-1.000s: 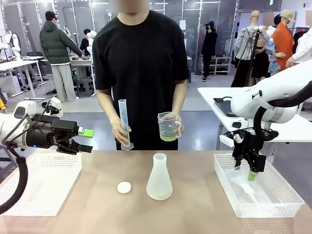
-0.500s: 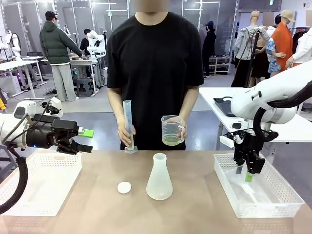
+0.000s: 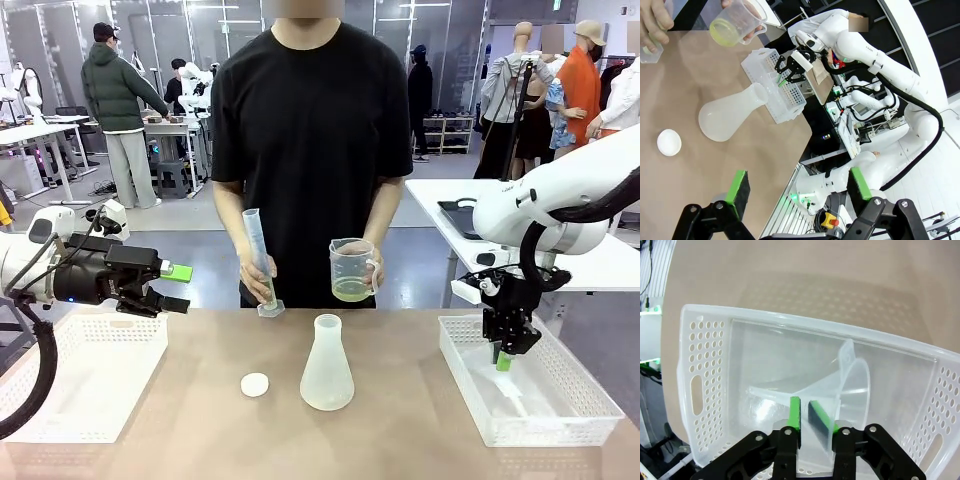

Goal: Prepare the solutions needed for the experiment.
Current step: Pick up the Plastic Funnel and insert it into the Big flask.

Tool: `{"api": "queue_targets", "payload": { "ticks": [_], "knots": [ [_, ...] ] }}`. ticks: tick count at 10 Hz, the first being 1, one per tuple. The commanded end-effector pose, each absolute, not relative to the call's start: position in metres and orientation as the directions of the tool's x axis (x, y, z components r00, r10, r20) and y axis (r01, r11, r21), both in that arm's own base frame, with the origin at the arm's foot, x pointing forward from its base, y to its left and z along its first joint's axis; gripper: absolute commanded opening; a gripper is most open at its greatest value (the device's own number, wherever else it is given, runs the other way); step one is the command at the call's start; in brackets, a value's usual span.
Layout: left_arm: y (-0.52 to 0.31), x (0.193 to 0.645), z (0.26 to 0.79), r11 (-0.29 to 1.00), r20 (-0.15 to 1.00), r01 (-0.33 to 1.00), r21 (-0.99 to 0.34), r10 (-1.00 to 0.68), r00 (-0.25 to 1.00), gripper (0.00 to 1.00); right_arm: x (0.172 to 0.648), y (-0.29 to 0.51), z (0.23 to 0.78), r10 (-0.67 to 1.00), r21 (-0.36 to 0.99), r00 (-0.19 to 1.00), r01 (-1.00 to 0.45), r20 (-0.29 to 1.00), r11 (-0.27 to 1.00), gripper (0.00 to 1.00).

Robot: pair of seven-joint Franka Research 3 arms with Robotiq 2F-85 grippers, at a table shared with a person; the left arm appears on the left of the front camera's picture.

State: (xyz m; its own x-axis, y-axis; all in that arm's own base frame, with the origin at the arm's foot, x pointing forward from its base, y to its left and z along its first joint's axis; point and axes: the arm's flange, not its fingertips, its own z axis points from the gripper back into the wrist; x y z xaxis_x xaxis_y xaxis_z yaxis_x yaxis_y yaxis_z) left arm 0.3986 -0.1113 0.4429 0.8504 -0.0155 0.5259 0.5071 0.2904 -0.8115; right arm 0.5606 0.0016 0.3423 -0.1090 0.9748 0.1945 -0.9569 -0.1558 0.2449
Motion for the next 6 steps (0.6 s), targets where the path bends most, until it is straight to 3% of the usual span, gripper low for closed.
{"api": "queue_targets", "payload": {
  "ticks": [1, 4, 6],
  "knots": [
    [-0.114, 0.399, 0.445, 0.271, 0.519, 0.498, -0.824, 0.004, 0.855, 1.0, 0.56, 0.002, 0.341, 0.978, 0.251, -0.121, -0.955, 0.167, -0.161, 0.0],
    [-0.114, 0.399, 0.445, 0.271, 0.519, 0.498, -0.824, 0.004, 0.855, 1.0, 0.557, 0.0, 0.346, 0.979, 0.232, -0.101, -0.962, 0.179, -0.142, 0.0],
    [-0.114, 0.399, 0.445, 0.271, 0.519, 0.498, -0.824, 0.004, 0.855, 1.0, 0.546, 0.002, 0.379, 0.993, 0.093, -0.034, -0.995, 0.11, -0.044, 0.0]
  ]
}}
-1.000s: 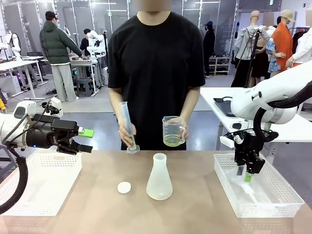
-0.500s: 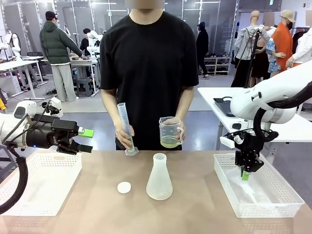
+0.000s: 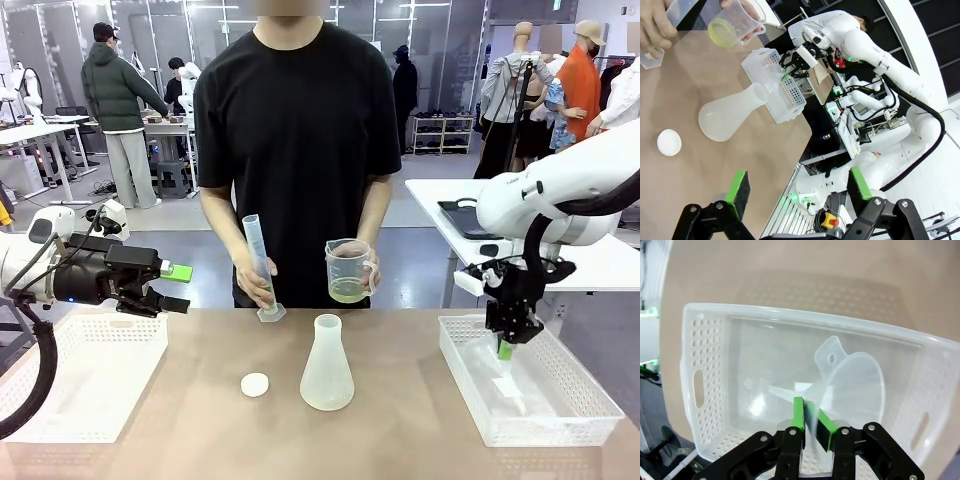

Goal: Prepare the solutions needed for the experiment.
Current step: Pick up the Plastic Funnel and insert it into the Big flask.

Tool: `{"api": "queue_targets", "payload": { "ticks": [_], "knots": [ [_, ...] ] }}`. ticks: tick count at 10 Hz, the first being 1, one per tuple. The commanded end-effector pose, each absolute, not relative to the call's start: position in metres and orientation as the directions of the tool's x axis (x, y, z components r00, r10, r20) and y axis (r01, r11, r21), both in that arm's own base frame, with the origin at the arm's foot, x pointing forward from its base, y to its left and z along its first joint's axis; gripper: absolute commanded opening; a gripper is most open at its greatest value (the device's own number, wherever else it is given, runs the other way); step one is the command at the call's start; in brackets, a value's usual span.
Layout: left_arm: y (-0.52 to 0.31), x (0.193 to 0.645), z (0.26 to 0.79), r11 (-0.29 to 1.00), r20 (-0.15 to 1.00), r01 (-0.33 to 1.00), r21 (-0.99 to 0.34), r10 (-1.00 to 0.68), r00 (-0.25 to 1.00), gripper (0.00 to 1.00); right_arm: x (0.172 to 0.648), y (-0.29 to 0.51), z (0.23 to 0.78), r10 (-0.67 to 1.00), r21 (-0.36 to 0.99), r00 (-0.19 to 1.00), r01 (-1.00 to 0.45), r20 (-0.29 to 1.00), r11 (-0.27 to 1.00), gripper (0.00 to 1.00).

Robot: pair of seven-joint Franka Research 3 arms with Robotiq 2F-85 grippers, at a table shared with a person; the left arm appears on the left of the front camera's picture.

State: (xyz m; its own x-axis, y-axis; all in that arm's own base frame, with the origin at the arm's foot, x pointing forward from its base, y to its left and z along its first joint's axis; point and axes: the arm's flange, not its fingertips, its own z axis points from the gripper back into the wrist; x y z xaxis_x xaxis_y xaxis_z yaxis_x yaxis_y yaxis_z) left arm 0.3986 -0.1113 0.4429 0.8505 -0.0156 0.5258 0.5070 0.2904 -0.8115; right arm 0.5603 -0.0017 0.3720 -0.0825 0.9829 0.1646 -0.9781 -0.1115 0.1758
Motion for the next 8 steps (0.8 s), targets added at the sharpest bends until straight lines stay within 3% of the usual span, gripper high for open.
{"api": "queue_targets", "payload": {
  "ticks": [1, 3, 8],
  "knots": [
    [-0.114, 0.399, 0.445, 0.271, 0.519, 0.498, -0.824, 0.004, 0.855, 1.0, 0.54, 0.004, 0.403, 0.996, 0.013, -0.005, -1.0, 0.088, -0.006, 0.0],
    [-0.114, 0.399, 0.445, 0.271, 0.519, 0.498, -0.824, 0.004, 0.855, 1.0, 0.524, 0.008, 0.453, 0.999, -0.154, 0.016, -0.988, 0.047, 0.023, 0.0],
    [-0.114, 0.399, 0.445, 0.271, 0.519, 0.498, -0.824, 0.004, 0.855, 1.0, 0.472, 0.024, 0.55, 0.995, -0.543, 0.056, -0.835, 0.082, 0.092, 0.0]
  ]
}}
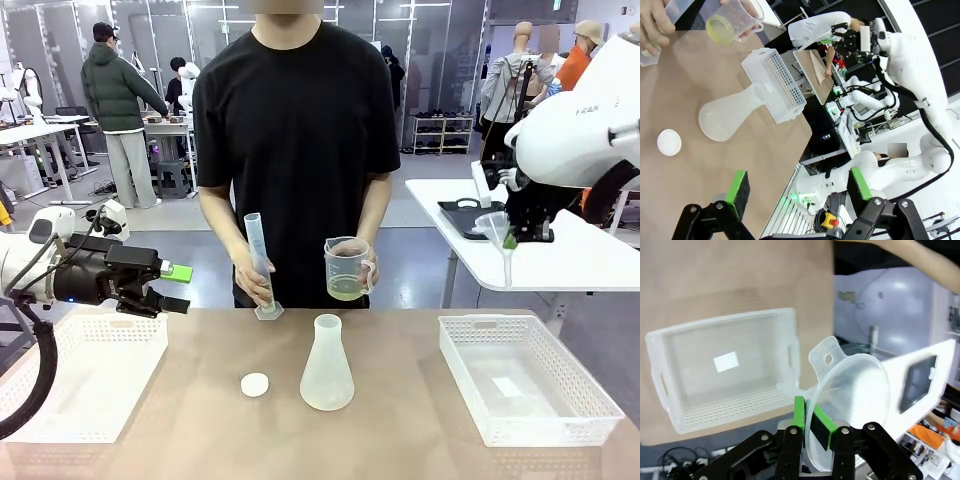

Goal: Prepare the solutions needed for the experiment.
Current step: Pick up the Plastic Funnel and insert it into the Big flask.

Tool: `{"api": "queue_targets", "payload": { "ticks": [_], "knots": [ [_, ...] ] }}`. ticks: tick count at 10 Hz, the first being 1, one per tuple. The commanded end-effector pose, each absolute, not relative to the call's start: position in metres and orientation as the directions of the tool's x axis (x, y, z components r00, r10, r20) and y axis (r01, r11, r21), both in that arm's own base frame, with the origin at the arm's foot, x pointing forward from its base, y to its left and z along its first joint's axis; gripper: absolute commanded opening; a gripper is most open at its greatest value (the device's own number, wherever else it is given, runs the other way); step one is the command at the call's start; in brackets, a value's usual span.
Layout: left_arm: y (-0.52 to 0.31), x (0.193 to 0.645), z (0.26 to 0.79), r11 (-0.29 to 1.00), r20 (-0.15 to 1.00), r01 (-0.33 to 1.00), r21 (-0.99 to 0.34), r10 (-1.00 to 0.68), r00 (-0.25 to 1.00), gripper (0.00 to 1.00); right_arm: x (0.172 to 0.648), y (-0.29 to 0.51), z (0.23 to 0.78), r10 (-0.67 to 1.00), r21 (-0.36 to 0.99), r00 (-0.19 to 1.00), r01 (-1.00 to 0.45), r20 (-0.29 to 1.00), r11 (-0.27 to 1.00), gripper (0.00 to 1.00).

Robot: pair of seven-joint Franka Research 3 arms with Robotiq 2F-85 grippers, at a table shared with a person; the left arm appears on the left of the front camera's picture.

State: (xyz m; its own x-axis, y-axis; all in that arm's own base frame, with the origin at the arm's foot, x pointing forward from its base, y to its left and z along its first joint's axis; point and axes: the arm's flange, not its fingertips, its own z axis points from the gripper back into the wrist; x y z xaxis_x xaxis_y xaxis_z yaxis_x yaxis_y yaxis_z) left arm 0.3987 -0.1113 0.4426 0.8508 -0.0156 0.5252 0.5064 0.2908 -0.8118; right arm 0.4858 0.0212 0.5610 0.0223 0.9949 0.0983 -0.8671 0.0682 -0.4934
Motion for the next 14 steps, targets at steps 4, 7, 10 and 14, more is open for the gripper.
{"api": "queue_targets", "payload": {
  "ticks": [4, 7, 10, 14],
  "knots": [
    [-0.114, 0.399, 0.445, 0.271, 0.519, 0.498, -0.824, 0.004, 0.855, 1.0, 0.467, 0.026, 0.571, 0.995, -0.571, 0.027, -0.818, 0.093, 0.076, 0.0],
    [-0.114, 0.399, 0.445, 0.271, 0.519, 0.498, -0.824, 0.004, 0.855, 1.0, 0.467, 0.026, 0.571, 0.995, -0.571, 0.027, -0.818, 0.093, 0.076, 0.0],
    [-0.114, 0.399, 0.445, 0.271, 0.519, 0.498, -0.824, 0.004, 0.855, 1.0, 0.454, 0.047, 0.568, 0.991, -0.603, -0.08, -0.798, 0.111, 0.003, 0.06],
    [-0.114, 0.399, 0.445, 0.271, 0.519, 0.498, -0.824, 0.004, 0.855, 1.0, 0.409, 0.145, 0.572, 0.896, -0.68, -0.423, -0.698, 0.137, -0.225, 0.06]
  ]
}}
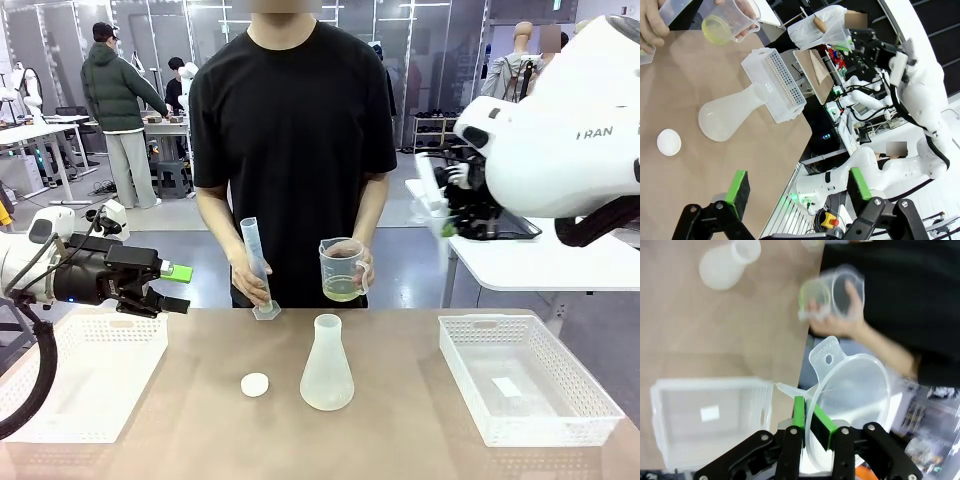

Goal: Prepare the solutions needed for the experiment.
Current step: Pick up the Plastic Funnel and insert it into the Big flask.

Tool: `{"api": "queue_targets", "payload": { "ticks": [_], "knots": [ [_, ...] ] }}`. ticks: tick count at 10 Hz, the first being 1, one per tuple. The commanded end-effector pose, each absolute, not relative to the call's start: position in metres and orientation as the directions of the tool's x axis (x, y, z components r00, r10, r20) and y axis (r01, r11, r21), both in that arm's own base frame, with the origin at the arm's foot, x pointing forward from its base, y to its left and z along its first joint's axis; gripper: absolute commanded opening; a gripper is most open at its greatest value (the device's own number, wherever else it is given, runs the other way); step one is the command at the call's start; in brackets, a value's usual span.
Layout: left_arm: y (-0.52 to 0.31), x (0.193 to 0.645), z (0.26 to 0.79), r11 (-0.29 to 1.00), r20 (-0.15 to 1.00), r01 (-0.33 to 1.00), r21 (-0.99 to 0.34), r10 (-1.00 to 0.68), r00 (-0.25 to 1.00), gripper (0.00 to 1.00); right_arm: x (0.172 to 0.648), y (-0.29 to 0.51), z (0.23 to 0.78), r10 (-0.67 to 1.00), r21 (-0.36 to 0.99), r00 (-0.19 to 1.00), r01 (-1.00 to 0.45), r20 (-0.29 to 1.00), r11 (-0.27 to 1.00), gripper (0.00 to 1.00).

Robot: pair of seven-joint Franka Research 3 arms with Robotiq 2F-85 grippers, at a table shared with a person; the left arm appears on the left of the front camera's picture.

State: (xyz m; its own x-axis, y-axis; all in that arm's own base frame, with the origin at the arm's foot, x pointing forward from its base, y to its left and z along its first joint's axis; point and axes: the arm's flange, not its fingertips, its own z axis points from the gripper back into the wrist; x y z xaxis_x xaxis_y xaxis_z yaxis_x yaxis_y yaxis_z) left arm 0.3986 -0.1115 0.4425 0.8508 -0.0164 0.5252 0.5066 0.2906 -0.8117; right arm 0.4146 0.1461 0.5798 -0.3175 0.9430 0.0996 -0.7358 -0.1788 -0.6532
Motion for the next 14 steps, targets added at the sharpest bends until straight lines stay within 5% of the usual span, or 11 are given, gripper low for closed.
{"api": "queue_targets", "payload": {
  "ticks": [1, 3, 5, 14],
  "knots": [
    [-0.114, 0.399, 0.445, 0.271, 0.519, 0.498, -0.824, 0.004, 0.855, 1.0, 0.401, 0.164, 0.571, 0.861, -0.691, -0.492, -0.669, 0.133, -0.275, 0.06],
    [-0.114, 0.399, 0.445, 0.271, 0.519, 0.498, -0.824, 0.004, 0.855, 1.0, 0.388, 0.194, 0.569, 0.748, -0.736, -0.644, -0.581, 0.157, -0.346, 0.06],
    [-0.114, 0.399, 0.445, 0.271, 0.519, 0.498, -0.824, 0.004, 0.855, 1.0, 0.387, 0.208, 0.563, 0.711, -0.726, -0.671, -0.595, 0.211, -0.346, 0.06],
    [-0.114, 0.399, 0.445, 0.271, 0.519, 0.498, -0.824, 0.004, 0.855, 1.0, 0.381, 0.219, 0.56, 0.721, -0.717, -0.662, -0.603, 0.206, -0.35, 0.06]
  ]
}}
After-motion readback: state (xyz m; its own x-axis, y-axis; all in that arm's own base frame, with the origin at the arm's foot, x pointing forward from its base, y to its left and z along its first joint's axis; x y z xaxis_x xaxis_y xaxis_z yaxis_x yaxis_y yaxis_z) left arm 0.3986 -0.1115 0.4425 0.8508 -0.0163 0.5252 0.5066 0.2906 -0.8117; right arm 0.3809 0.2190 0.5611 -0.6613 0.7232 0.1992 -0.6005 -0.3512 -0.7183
